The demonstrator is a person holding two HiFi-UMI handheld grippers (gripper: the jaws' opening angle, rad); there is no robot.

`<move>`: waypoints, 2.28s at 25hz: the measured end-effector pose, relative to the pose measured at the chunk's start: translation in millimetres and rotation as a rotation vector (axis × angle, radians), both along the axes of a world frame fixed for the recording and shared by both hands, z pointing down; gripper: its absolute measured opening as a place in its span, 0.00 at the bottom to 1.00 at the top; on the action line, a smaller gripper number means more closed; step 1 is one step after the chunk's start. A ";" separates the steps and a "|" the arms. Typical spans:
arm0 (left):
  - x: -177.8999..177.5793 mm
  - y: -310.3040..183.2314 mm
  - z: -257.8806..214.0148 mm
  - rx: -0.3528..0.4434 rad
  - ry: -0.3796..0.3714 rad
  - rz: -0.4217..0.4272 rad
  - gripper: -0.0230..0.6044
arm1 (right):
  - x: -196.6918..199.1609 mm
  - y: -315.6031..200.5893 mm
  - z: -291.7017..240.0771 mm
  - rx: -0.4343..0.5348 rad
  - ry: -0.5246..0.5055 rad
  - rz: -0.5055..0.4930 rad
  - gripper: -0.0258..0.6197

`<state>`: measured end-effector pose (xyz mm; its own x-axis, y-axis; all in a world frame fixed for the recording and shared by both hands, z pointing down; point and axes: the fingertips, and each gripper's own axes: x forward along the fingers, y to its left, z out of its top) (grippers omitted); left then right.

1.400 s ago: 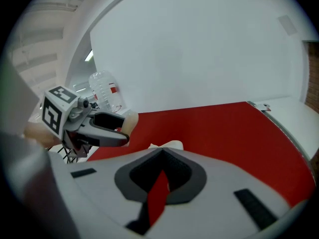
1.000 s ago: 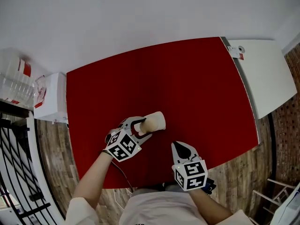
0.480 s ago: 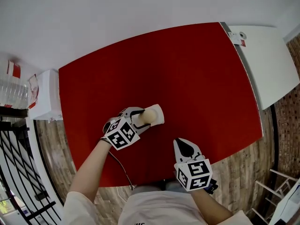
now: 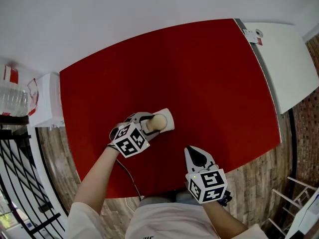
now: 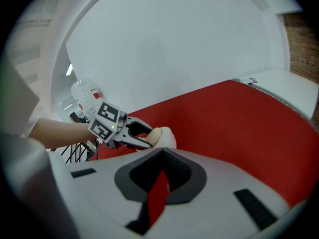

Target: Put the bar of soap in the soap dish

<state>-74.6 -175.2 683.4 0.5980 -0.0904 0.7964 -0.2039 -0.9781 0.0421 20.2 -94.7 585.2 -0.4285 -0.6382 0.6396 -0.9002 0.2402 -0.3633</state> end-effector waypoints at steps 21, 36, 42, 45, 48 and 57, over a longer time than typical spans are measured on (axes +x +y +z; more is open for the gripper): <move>-2.4 2.2 0.5 -0.047 0.027 0.018 0.49 | 4.5 1.1 0.8 -0.001 -0.004 0.004 0.04; -16.4 86.3 -109.1 -0.054 0.223 -0.716 0.05 | -0.9 20.3 -32.2 0.019 0.080 -0.151 0.04; -44.6 123.9 -138.5 -0.005 0.251 -1.081 0.05 | -18.5 32.8 -45.2 0.021 0.093 -0.219 0.04; -49.0 134.8 -145.4 -0.021 0.273 -1.162 0.05 | -27.9 40.3 -48.6 0.020 0.092 -0.244 0.04; -46.8 138.8 -148.6 -0.021 0.274 -1.182 0.05 | -37.1 43.4 -51.4 0.012 0.089 -0.287 0.04; -34.2 148.0 -153.5 -0.006 0.281 -1.138 0.05 | -44.0 46.4 -60.2 0.037 0.091 -0.321 0.04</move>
